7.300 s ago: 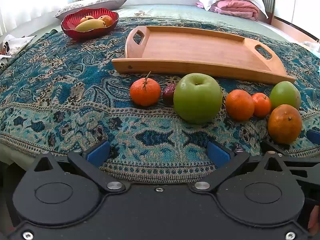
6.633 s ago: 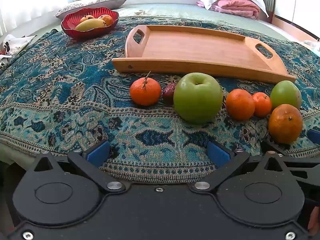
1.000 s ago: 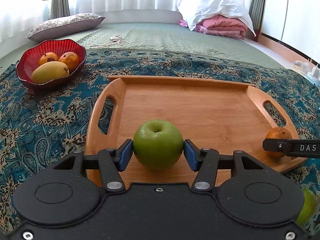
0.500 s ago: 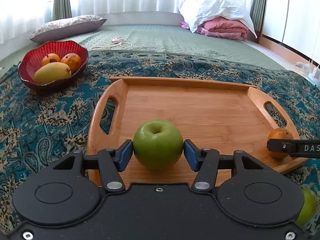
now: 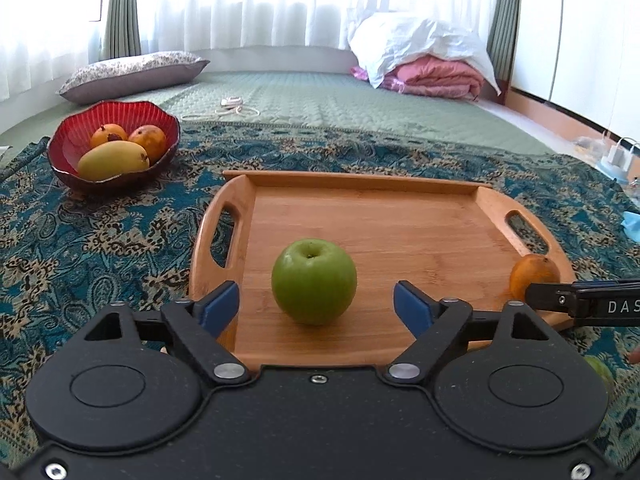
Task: Organize fruits
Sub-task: 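Withdraw both open tools from the tray toward the remaining fruit, then grasp the green pomelo with the right tool while the left tool grasps the stemmed tangerine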
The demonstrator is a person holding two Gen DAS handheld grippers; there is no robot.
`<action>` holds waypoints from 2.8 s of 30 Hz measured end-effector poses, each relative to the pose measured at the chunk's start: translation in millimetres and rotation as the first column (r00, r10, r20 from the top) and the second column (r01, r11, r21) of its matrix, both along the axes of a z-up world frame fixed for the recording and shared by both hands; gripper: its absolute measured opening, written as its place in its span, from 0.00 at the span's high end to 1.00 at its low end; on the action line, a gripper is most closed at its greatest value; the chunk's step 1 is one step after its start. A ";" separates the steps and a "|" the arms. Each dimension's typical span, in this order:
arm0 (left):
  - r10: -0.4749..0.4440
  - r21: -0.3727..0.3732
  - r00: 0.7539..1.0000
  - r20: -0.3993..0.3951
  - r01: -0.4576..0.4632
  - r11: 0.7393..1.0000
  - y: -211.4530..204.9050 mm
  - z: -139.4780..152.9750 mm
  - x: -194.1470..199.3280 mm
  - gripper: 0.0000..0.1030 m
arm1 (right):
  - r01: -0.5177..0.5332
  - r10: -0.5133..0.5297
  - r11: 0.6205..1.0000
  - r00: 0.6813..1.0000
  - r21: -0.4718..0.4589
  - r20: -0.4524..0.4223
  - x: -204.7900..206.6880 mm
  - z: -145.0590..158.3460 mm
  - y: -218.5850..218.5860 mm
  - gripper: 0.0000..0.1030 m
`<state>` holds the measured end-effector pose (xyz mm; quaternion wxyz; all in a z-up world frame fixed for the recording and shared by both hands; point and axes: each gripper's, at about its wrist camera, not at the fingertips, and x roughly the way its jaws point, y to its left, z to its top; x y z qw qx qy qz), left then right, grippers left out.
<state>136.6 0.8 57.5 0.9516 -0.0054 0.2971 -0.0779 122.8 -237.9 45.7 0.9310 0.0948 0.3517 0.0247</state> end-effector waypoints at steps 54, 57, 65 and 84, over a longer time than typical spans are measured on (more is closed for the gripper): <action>0.081 0.006 0.988 0.133 -0.083 0.997 45.7 -49.0 -119.7 0.21 | 0.096 -0.038 0.981 0.946 -0.168 0.321 -143.6 -39.4 30.6 0.17; 0.088 -0.004 0.990 0.111 -0.088 0.996 48.2 -50.8 -118.8 0.36 | 0.082 -0.025 0.982 0.949 -0.169 0.315 -143.2 -40.4 33.5 0.20; 0.064 -0.031 0.993 0.095 -0.062 0.998 47.7 -52.0 -118.0 0.50 | 0.068 -0.015 0.983 0.956 -0.170 0.293 -138.6 -43.7 38.1 0.30; 0.066 -0.120 0.997 0.040 -0.060 0.991 46.4 -58.0 -96.3 0.64 | 0.071 -0.039 0.992 0.961 -0.107 0.272 -123.7 -44.1 36.4 0.38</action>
